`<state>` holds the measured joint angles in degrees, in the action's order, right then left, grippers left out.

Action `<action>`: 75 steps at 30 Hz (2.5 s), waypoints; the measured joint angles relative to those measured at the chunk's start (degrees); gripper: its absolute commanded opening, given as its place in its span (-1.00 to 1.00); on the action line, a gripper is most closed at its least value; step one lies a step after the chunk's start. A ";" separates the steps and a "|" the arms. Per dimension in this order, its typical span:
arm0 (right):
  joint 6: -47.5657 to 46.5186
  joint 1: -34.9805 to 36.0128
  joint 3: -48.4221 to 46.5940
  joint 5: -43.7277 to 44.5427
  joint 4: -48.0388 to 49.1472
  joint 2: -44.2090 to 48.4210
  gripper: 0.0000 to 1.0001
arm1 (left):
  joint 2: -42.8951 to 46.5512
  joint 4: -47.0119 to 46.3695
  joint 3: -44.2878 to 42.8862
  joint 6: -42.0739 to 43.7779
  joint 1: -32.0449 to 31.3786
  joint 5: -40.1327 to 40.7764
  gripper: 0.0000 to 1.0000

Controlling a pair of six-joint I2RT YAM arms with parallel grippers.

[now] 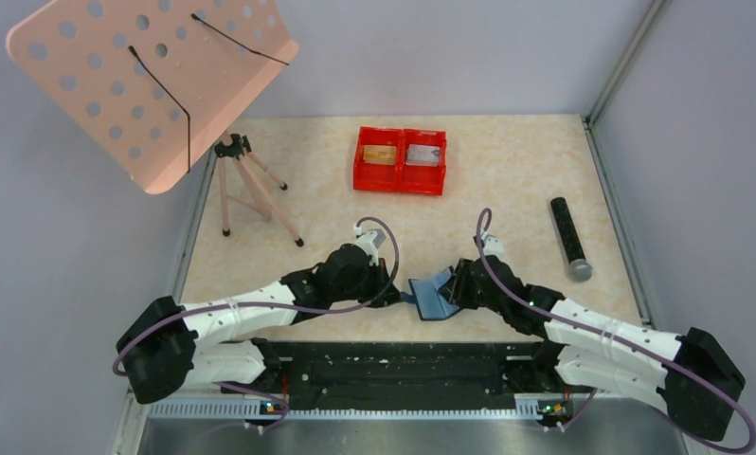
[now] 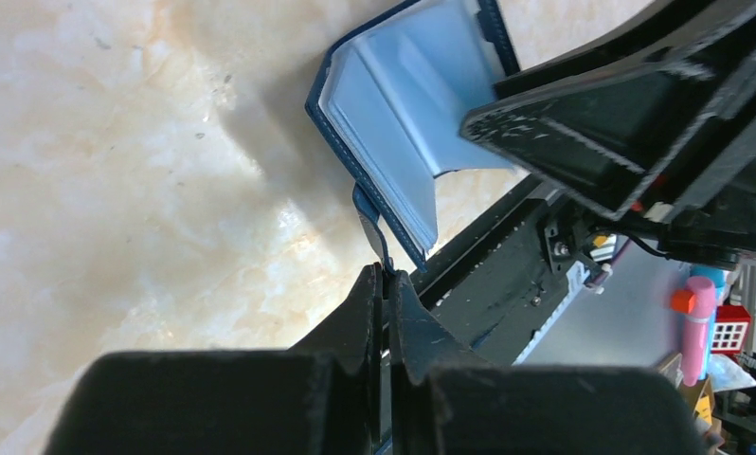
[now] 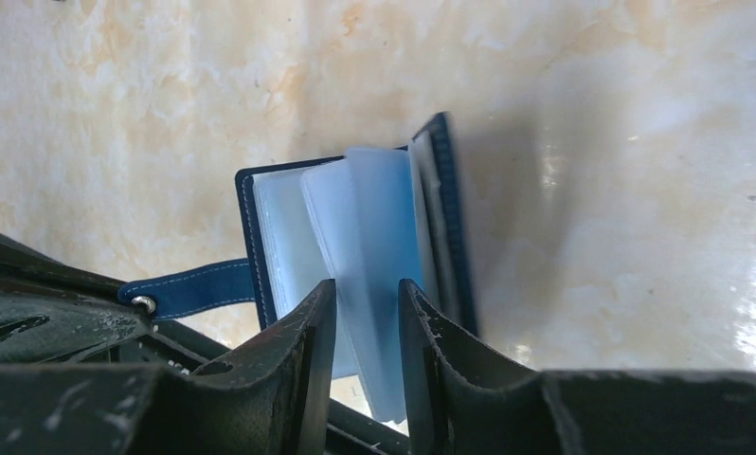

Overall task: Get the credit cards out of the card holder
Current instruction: Open the card holder at the center of the board.

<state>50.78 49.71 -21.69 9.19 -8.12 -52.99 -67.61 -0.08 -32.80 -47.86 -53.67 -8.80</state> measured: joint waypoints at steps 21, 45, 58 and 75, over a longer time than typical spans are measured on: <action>0.17 0.00 -7.08 8.50 -19.39 7.82 -0.38 | 1.79 2.64 1.20 0.00 0.00 1.97 -1.00; 1.33 0.37 -2.34 -8.31 6.43 -4.42 0.14 | 2.23 1.31 1.20 -0.04 0.00 0.92 -1.00; 1.49 0.92 -0.76 -8.85 9.55 -8.33 0.21 | 2.23 1.29 1.18 -0.02 0.00 0.70 -1.00; 1.49 1.55 -0.76 -7.78 9.68 -9.84 0.19 | 2.32 0.17 1.18 -0.26 0.00 0.68 -1.00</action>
<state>52.27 51.27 -22.46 1.41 1.56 -62.83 -65.30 0.10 -31.62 -48.12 -53.67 -8.12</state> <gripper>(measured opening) 0.600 0.024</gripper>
